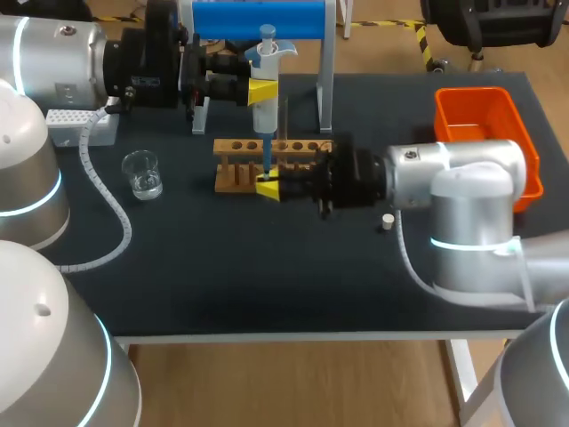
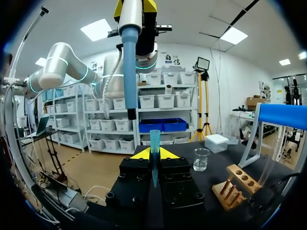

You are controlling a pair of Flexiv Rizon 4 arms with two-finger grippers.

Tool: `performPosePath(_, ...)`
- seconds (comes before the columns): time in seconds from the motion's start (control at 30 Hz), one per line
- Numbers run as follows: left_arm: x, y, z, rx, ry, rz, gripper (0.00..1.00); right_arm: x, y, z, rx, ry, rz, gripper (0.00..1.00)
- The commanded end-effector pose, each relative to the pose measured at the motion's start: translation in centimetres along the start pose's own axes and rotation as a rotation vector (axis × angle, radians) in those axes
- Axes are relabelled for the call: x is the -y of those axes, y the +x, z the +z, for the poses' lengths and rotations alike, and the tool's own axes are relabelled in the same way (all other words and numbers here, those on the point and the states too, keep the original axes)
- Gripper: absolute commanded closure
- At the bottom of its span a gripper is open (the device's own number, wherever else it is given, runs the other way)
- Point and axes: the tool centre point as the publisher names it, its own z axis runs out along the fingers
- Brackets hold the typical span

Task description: Invert the test tube, pick up the pipette, mount the tip to pipette, aspirate from beaker and dispense into the tube, eject the tip, return the pipette, and cap with the stopper.

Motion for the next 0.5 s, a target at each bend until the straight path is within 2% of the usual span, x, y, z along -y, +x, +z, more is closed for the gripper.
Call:
performPosePath(0.03,0.01,-0.04,-0.05,-0.002,0.0,0.001,1.0,-0.15,-0.2,0.04,-0.004,0.002,-0.002,1.0)
performPosePath(0.5,0.01,-0.04,-0.05,-0.002,0.0,0.001,1.0,-0.86,0.14,-0.46,-0.001,-0.005,-0.013,1.0)
